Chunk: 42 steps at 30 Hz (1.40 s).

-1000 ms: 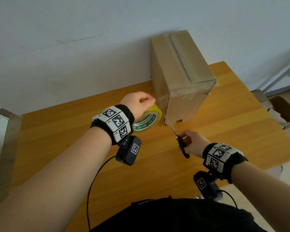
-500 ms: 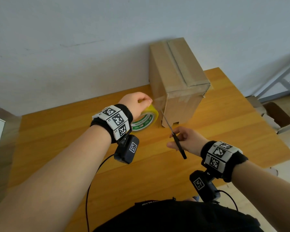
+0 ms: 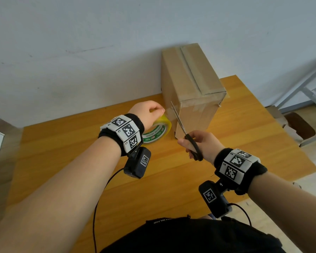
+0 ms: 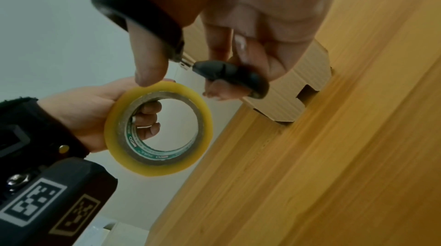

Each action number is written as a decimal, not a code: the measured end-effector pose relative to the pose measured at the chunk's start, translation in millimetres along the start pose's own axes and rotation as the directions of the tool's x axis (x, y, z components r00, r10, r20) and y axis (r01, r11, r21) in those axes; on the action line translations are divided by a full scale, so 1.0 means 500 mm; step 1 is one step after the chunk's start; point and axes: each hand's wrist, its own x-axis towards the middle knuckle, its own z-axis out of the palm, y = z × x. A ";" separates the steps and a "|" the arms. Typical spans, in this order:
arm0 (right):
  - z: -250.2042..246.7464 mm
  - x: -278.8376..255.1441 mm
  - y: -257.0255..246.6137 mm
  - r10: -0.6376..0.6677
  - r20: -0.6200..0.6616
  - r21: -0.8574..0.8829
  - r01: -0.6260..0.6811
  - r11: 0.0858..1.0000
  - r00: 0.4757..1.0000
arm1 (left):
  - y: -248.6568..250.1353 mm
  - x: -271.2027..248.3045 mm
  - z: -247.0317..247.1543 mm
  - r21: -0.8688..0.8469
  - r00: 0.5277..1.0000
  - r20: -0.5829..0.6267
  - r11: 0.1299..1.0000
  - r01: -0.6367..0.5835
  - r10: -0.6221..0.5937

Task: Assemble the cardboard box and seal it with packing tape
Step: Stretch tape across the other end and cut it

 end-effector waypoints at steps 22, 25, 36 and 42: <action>0.000 -0.007 -0.011 -0.018 -0.081 -0.117 0.009 0.993 0.997 | -0.007 0.010 0.006 0.024 1.000 0.021 1.000 -0.009 0.008; -0.004 -0.003 -0.011 -0.021 -0.091 -0.163 0.006 0.987 0.996 | -0.009 0.010 0.009 0.030 1.000 0.028 0.999 -0.011 0.010; -0.005 0.015 0.011 0.034 -0.044 -0.345 -0.047 0.937 0.998 | -0.043 -0.010 0.026 0.084 0.997 0.078 0.996 0.014 -0.021; 0.024 0.051 0.049 0.172 0.070 -0.716 -0.071 0.694 0.983 | -0.076 -0.044 0.042 0.060 0.988 0.105 0.992 0.110 -0.116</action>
